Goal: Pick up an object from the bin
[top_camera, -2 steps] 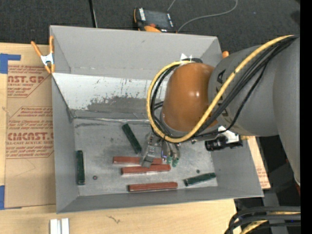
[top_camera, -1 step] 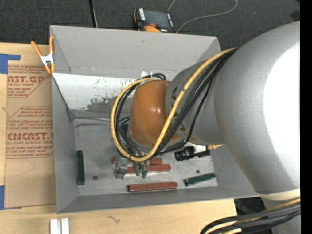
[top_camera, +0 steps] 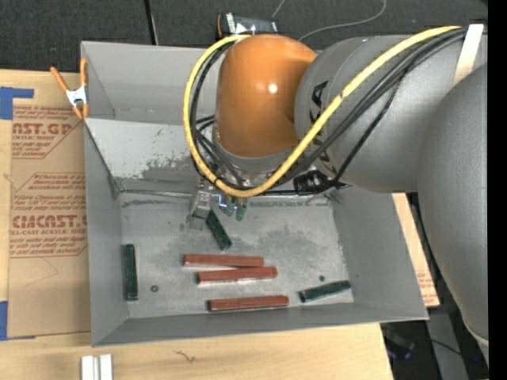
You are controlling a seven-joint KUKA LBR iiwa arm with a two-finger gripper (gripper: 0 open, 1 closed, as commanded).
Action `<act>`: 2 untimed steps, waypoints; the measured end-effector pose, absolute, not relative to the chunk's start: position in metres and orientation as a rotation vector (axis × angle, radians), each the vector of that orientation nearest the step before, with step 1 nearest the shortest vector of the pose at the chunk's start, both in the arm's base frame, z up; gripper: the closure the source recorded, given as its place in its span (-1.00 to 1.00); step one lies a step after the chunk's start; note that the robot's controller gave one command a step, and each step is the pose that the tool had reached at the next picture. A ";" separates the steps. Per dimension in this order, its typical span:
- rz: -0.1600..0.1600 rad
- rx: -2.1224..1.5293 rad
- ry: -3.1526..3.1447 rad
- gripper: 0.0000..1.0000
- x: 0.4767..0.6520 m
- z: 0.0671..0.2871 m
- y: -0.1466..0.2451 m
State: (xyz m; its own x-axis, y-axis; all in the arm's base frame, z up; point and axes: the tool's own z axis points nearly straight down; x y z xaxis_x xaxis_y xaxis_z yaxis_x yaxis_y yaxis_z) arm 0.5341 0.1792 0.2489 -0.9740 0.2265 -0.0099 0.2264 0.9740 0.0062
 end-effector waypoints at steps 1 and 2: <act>-0.001 -0.302 3.131 1.00 0.503 0.178 0.186; 0.000 -0.300 3.127 -1.00 0.504 0.180 0.186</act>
Offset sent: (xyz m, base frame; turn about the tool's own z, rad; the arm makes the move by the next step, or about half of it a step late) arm -0.0301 0.0061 -0.0684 -0.4188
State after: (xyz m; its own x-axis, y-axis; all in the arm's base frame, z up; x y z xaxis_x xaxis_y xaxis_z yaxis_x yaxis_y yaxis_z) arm 0.5040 0.1860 0.1801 -0.9818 -0.1902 -0.0007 -0.1902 0.9818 0.0002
